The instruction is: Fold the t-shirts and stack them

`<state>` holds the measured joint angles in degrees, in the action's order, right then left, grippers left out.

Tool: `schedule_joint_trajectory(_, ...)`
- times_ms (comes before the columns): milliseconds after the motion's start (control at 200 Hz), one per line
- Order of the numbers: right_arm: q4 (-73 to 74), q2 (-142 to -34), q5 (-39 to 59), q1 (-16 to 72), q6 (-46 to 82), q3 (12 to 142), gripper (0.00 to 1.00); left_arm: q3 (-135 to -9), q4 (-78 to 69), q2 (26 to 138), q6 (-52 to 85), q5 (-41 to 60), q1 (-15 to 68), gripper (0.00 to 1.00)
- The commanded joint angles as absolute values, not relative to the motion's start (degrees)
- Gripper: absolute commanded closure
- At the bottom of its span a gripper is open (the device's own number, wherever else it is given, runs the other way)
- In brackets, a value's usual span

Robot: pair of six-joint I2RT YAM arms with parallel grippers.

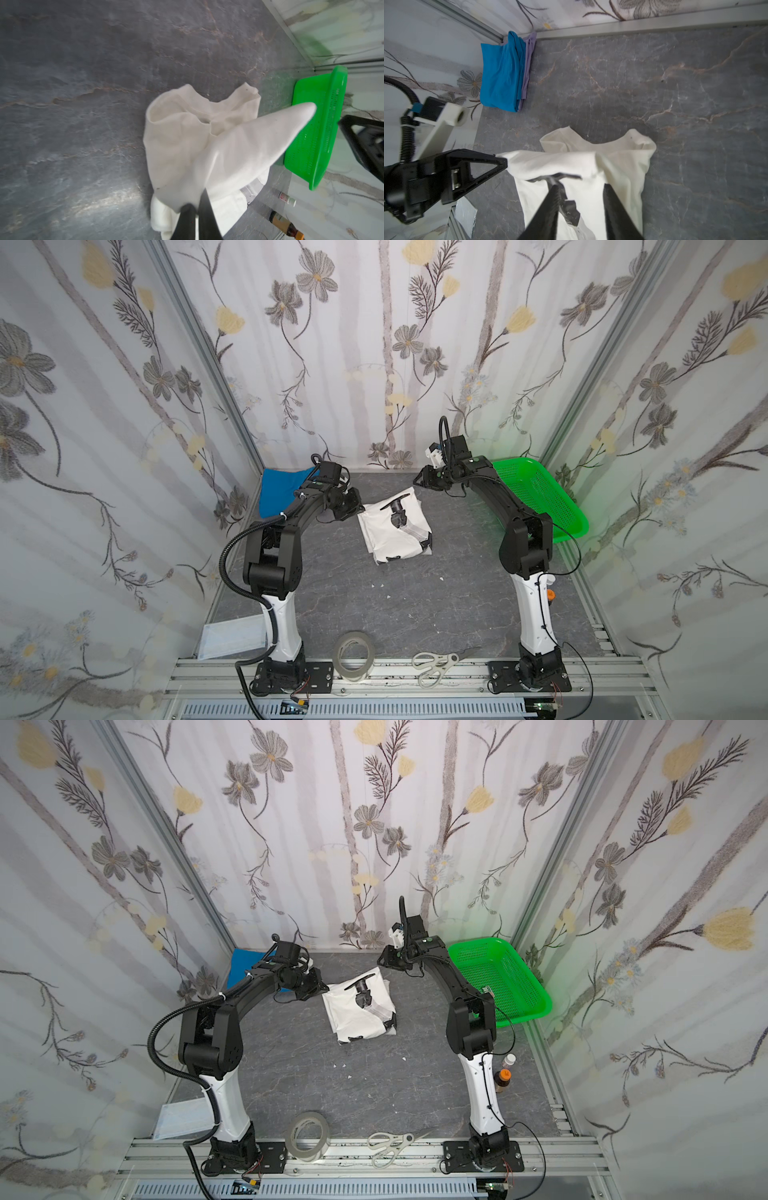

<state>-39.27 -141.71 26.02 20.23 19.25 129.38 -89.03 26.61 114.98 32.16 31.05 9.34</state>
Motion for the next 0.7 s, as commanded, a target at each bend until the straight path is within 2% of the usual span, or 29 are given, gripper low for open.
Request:
schedule_joint_trajectory(0,-42.48,-141.51,26.53,20.11,18.34,131.39,0.34,-86.68,13.14,116.54,40.22,34.82,6.57,0.34)
schedule_joint_trajectory(15,-42.46,-140.83,26.26,20.09,18.20,130.73,0.33,-86.89,12.04,116.87,40.47,35.72,6.37,0.25)
schedule_joint_trajectory(35,-42.18,-140.19,26.12,20.09,18.05,129.53,0.32,-87.51,11.01,117.21,40.54,37.00,6.18,0.06)
schedule_joint_trajectory(55,-41.84,-139.04,26.04,20.10,17.87,127.94,0.32,-88.17,10.63,117.52,40.45,37.84,6.15,0.00)
schedule_joint_trajectory(270,-27.01,-124.70,26.18,20.83,20.74,100.19,0.30,-89.17,9.04,112.98,36.44,40.53,6.07,0.00)
schedule_joint_trajectory(370,-24.09,-123.86,27.19,21.41,21.00,95.44,0.30,-89.03,11.49,112.76,35.50,40.85,6.12,0.00)
schedule_joint_trajectory(455,-25.95,-127.42,28.91,21.62,18.94,99.26,0.31,-85.98,11.65,111.89,36.06,38.38,6.07,0.00)
schedule_joint_trajectory(695,-40.21,-149.16,30.79,21.15,12.95,133.56,0.36,-83.89,15.45,114.36,37.38,34.81,6.15,0.01)
